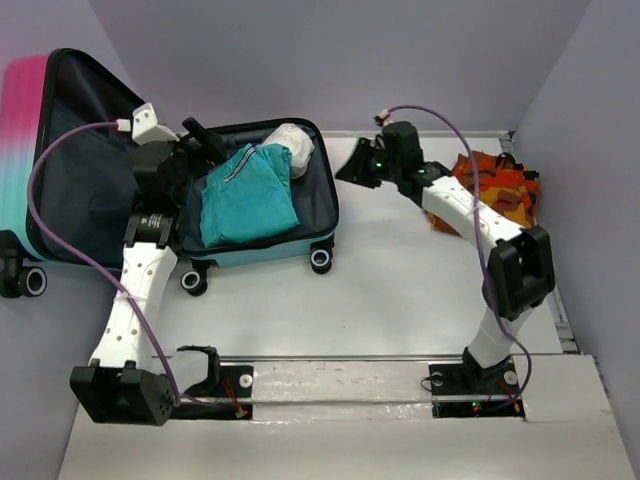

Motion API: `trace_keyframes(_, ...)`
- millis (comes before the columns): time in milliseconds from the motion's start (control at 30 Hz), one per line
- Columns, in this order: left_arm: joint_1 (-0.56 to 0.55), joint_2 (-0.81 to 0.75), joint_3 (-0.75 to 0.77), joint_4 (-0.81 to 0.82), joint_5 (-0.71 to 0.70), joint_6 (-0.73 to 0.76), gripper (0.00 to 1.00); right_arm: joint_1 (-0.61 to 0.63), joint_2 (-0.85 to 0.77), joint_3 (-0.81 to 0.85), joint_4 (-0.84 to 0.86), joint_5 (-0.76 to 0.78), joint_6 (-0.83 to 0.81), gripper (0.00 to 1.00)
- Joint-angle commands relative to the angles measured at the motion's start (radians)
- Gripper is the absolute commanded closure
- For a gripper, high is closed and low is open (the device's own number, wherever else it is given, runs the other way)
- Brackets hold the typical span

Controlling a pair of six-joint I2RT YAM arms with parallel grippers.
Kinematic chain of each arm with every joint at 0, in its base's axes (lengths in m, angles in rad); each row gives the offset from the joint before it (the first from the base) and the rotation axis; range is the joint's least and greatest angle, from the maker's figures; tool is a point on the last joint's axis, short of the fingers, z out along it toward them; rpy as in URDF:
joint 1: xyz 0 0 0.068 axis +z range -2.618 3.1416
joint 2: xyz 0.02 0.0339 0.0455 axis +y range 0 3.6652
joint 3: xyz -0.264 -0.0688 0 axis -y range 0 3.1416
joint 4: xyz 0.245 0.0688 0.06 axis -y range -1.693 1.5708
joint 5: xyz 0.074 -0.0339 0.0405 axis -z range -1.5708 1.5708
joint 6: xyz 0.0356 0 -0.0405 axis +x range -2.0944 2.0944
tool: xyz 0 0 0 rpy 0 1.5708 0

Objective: Pack the luggage

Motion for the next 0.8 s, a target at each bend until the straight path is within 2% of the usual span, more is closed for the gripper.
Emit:
trace_keyframes(0,-0.168,-0.083,-0.052,0.022,0.026,0.024,0.01,-0.284,-0.139,-0.241,0.015,0.108,0.013,0.82)
trace_keyframes(33,-0.217,-0.1,-0.07,0.031,0.031,0.034,0.01,-0.344,-0.162,-0.34,0.015,0.15,0.022,0.89)
trace_keyframes(67,-0.265,-0.116,-0.093,0.031,0.031,0.037,0.01,-0.404,-0.184,-0.341,0.023,0.151,0.034,0.92)
trace_keyframes(100,-0.349,-0.131,-0.137,0.039,0.055,0.04,0.01,-0.505,-0.204,-0.438,0.035,0.183,0.04,0.92)
trace_keyframes(133,-0.383,-0.149,-0.151,0.038,0.07,0.044,0.01,-0.545,-0.218,-0.477,0.044,0.209,0.043,0.89)
trace_keyframes(167,-0.415,-0.157,-0.164,0.039,0.113,0.047,0.01,-0.58,-0.24,-0.538,0.046,0.238,0.054,0.78)
trace_keyframes(200,-0.469,-0.171,-0.187,0.039,0.127,0.064,0.01,-0.642,-0.251,-0.569,0.058,0.252,0.063,0.71)
trace_keyframes(233,-0.495,-0.177,-0.193,0.035,0.136,0.075,0.01,-0.666,-0.271,-0.6,0.062,0.31,0.094,0.54)
trace_keyframes(267,-0.512,-0.183,-0.197,0.025,0.135,0.081,0.01,-0.686,-0.279,-0.629,0.069,0.336,0.112,0.43)
trace_keyframes(300,-0.526,-0.189,-0.21,0.025,0.145,0.083,0.01,-0.708,-0.285,-0.688,0.076,0.355,0.131,0.35)
trace_keyframes(400,-0.587,-0.217,-0.242,0.031,0.136,0.095,0.01,-0.751,-0.3,-0.79,0.151,0.37,0.177,0.2)
trace_keyframes(533,-0.672,-0.208,-0.225,0.028,0.113,0.124,0.01,-0.763,-0.32,-0.842,0.156,0.43,0.272,0.11)
trace_keyframes(600,-0.701,-0.189,-0.231,0.038,0.109,0.138,0.01,-0.763,-0.327,-0.884,0.185,0.459,0.339,0.0)
trace_keyframes(733,-0.726,-0.159,-0.271,0.096,0.109,0.135,0.01,-0.798,-0.247,-0.888,0.199,0.43,0.381,0.0)
trace_keyframes(767,-0.727,-0.151,-0.279,0.114,0.129,0.127,0.01,-0.812,-0.224,-0.87,0.199,0.398,0.385,0.05)
